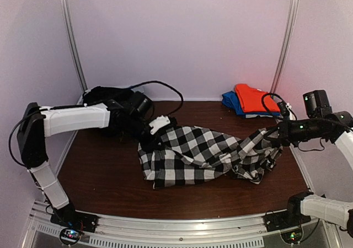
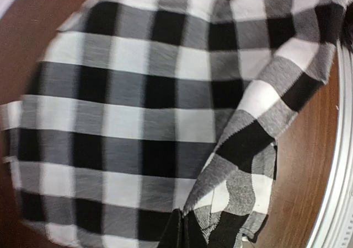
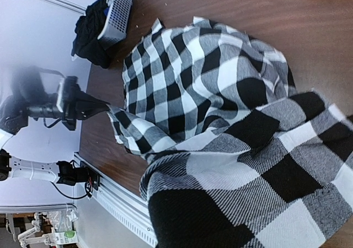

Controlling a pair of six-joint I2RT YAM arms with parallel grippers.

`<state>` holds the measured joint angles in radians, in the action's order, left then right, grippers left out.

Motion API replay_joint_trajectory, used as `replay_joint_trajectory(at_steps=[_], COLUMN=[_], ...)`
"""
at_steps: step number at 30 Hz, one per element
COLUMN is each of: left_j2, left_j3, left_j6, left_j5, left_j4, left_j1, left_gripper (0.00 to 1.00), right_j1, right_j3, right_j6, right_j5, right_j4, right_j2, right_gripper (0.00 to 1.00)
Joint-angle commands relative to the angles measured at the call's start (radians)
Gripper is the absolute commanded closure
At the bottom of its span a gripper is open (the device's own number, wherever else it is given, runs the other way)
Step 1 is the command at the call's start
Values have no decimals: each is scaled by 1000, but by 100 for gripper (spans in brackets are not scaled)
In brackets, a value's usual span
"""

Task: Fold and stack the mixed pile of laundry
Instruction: Pick up the crumpled shirt from the center of the board, then flatten out the crumpled shirt at the center of the board.

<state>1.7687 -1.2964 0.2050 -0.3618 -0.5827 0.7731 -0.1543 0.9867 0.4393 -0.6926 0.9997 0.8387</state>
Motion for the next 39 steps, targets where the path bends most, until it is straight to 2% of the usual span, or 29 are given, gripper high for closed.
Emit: replay_joint_trajectory(at_steps=[1, 3, 7, 12, 16, 23, 28, 31, 35, 39], left_j2=[-228, -282, -319, -400, -485, -567, -532, -512, -464, -357], left_j3=[-118, -191, -393, -538, -576, -644, -753, -765, -740, -756], left_j6=[-157, -186, -201, -235, -244, -258, -271, -268, -281, -276], left_j5=[303, 423, 501, 457, 384, 233, 224, 294, 476, 551], left_j4=[7, -24, -128, -164, -161, -196, -263, -278, -302, -302], left_j1=[-65, -71, -72, -72, -72, -72, -72, -72, -72, -73], left_gripper=[100, 100, 100, 100, 100, 100, 100, 100, 100, 100], right_j1=[30, 51, 70, 72, 70, 71, 71, 71, 71, 93], right_j3=[224, 361, 688, 1079, 1240, 1325, 1333, 1273, 1180, 1090], right_j6=[-54, -62, -101, -177, -210, -121, -82, -106, -125, -131], right_j5=[57, 63, 101, 88, 0, -75, -71, -16, 92, 148], right_j4=[-21, -17, 42, 168, 157, 122, 137, 151, 141, 40], right_j2=[95, 159, 296, 452, 453, 398, 392, 387, 401, 459], right_gripper=[100, 100, 100, 100, 100, 100, 100, 100, 100, 100])
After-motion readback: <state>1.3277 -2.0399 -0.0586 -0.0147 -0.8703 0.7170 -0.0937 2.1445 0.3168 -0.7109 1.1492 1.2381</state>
